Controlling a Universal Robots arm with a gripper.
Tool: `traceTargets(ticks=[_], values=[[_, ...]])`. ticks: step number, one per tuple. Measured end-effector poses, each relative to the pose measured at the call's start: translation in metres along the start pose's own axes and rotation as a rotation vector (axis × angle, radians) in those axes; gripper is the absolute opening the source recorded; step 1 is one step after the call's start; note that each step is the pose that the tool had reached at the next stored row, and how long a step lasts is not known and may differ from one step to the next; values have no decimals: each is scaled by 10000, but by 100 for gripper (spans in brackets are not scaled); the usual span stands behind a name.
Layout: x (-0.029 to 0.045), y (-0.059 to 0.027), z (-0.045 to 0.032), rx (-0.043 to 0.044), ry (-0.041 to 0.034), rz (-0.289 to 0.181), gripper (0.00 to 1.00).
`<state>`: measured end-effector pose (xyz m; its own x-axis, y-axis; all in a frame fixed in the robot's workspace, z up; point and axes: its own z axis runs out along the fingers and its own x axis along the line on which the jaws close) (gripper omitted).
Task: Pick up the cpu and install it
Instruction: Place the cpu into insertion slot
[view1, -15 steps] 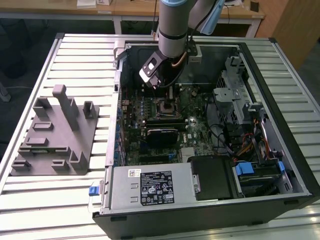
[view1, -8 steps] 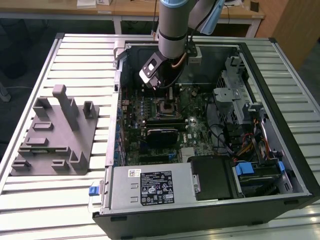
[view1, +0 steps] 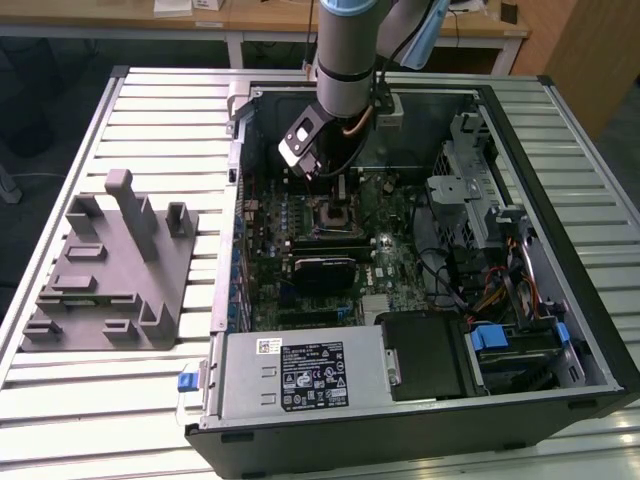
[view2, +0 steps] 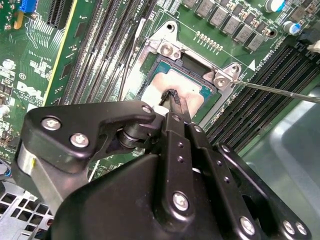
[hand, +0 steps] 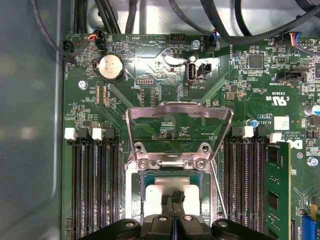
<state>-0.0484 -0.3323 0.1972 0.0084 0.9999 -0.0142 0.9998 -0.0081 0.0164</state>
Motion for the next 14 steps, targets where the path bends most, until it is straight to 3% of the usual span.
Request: traceTargets(ticks=[2,5,14], values=[[5,4,-19,-19,31,0,11],[0,2,-101,-1,2,0,11],[-6,8,-456,1,-15,-1,11]])
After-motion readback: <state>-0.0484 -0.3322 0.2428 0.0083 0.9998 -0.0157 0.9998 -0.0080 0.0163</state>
